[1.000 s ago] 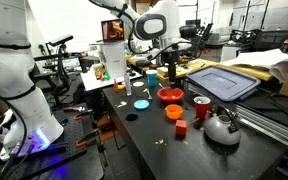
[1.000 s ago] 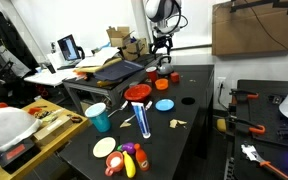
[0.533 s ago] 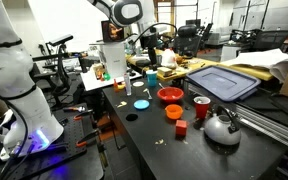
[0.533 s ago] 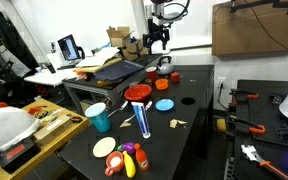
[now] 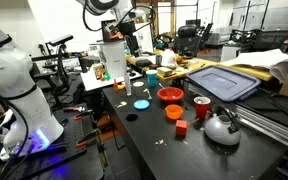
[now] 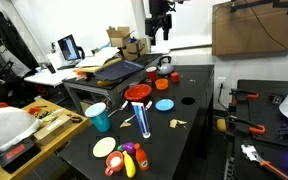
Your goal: Move the orange block to the right
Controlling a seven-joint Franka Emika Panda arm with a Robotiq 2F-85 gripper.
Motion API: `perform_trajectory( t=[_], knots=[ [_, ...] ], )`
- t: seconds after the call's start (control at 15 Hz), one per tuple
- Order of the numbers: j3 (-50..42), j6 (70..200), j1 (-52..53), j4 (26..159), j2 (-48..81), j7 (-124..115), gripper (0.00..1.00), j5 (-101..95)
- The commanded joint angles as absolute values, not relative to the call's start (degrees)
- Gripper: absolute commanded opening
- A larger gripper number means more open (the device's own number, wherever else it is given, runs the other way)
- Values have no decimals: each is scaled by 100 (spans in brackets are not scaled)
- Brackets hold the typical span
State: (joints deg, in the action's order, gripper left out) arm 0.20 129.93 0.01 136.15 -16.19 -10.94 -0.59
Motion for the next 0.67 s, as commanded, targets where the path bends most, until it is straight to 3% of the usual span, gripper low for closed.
perform_trajectory(
  t=[0.0,0.33,0.6],
  knots=[
    [54,12422,118,13711,-2149,-481,100,71],
    [-166,11756,224,13522,-2254,706,100,203],
    [-96,11948,137,13580,-2195,559,100,128]
  ],
)
